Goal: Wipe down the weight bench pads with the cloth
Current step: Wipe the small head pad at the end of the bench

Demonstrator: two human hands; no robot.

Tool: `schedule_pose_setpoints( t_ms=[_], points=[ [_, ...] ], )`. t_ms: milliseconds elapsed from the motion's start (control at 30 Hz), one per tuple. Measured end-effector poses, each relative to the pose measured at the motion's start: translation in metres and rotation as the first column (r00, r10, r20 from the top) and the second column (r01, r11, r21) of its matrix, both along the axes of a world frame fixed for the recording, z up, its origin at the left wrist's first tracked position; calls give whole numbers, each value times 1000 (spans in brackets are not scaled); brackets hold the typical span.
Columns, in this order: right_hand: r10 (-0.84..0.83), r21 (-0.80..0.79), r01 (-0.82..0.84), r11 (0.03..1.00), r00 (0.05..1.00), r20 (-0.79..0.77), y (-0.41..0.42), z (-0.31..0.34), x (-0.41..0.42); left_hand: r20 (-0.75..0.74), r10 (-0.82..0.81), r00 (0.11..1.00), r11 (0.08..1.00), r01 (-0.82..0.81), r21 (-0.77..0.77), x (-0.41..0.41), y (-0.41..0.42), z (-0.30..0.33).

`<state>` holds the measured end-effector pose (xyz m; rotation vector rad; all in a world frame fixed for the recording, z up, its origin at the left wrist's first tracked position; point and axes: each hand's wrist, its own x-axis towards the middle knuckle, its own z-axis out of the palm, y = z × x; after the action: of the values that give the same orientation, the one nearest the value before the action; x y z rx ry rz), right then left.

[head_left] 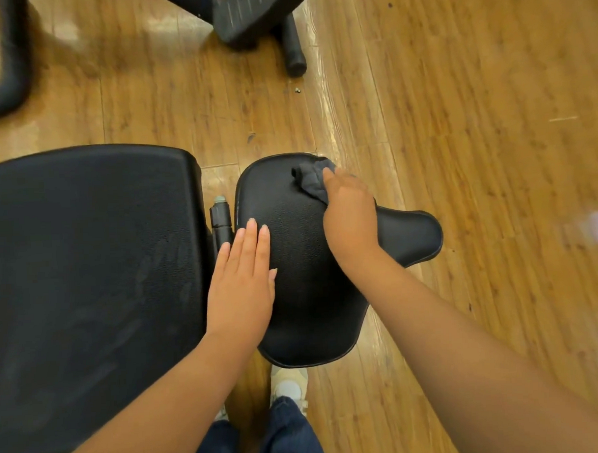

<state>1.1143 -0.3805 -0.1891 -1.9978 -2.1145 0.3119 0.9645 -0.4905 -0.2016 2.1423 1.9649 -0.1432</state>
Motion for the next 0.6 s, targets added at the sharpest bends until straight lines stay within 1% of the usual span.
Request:
schedule_pose_setpoints(
  t_ms=[100,200,400,500,600],
  points=[
    [110,116,-116,986,992,60,-43,-9,14,-24,-7,1000,1000,6,-6,-1,0,1],
    [157,155,-159,975,987,24,-86,-12,23,-31,-12,999,1000,12,-1,-1,0,2],
    [86,97,-75,992,990,-115,-163,-20,20,-45,-24,999,1000,24,-7,0,0,3],
    [31,28,-28,999,988,-152,-200,-23,15,-42,-17,999,1000,17,-5,0,-1,3],
    [-39,-21,36,999,985,-168,-218,-27,11,-33,-12,999,1000,12,-3,2,-1,3]
  ],
)
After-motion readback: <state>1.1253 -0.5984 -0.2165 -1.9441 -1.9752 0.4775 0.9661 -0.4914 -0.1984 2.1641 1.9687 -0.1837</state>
